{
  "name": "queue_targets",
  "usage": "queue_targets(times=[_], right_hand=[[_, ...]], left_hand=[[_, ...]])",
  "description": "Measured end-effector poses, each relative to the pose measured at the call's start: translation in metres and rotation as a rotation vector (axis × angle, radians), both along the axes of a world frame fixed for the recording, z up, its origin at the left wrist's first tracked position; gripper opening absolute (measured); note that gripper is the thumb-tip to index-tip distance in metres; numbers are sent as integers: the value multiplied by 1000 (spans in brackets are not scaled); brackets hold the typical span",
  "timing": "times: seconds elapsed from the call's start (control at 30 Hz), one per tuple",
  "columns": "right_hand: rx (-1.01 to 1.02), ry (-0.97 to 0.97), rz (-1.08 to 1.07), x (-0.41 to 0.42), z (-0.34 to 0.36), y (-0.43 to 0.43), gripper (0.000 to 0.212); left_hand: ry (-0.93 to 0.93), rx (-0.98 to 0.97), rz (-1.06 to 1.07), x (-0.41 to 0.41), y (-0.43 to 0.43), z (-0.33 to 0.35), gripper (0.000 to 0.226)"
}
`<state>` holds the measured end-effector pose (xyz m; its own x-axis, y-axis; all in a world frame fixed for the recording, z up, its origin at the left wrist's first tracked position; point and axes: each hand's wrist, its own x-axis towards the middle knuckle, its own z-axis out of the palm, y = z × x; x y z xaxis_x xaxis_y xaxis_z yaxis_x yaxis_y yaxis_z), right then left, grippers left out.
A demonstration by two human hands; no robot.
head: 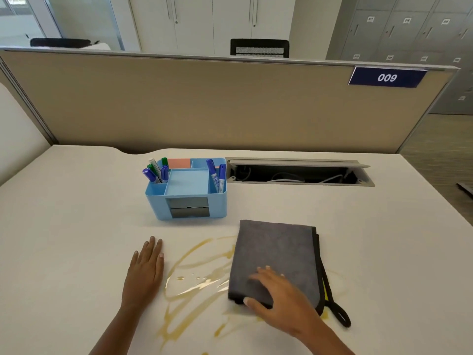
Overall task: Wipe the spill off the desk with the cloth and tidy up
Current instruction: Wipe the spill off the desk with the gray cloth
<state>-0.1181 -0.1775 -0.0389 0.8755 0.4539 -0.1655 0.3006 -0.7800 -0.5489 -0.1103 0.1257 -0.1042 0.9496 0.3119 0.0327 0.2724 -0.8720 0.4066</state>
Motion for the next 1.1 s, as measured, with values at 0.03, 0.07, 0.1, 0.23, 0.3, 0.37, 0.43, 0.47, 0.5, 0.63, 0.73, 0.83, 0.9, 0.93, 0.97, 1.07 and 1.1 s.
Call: queue_targets(times=[0.03,0.07,0.1,0.23,0.3,0.37,0.43,0.47,0.5,0.63,0.73,0.83,0.9,0.93,0.97,1.07,1.1], right_hand=[[-27,67,-9,0,1,-3,110],[-45,107,-39,2,0,-5,118],[-56,129,-93,5,1,-8,126],[-127,144,-377,25,-1,-1,111],[-194,176,-441,32,-6,11,105],[-262,172,-475,34,-13,25,111],[-331,114,-504,34,-23,35,114],[-353,89,-519,35,-28,38,115],[-370,79,-531,38,-30,41,116],[-395,87,-529,49,-30,42,112],[-404,12,-521,58,-30,31,90],[-429,-53,-501,62,-29,16,74],[-426,-71,-504,62,-30,8,69],[-421,-74,-515,62,-30,6,66],[-419,-76,-526,63,-30,5,64],[-409,-73,-565,63,-32,8,58],[-403,-60,-576,64,-30,11,57]], left_hand=[[0,-2,5,0,0,0,63],[-1,-3,8,0,0,0,63],[-1,-5,11,0,0,0,63],[-18,-10,18,0,0,0,62],[-14,-6,17,0,0,-1,62],[-11,-10,19,0,-1,-1,63],[-15,-11,18,-1,0,-1,62],[-20,-12,18,0,0,-1,62],[-24,-13,19,0,1,-2,62],[-27,-17,16,0,1,-3,62],[-21,-30,17,-1,1,-2,62],[-18,-34,19,0,3,-3,63],[-17,-36,20,0,4,-4,63],[-17,-38,20,0,3,-4,63],[-18,-37,19,0,3,-5,64],[-28,-11,23,0,3,-6,75],[-32,-4,25,0,3,-6,80]])
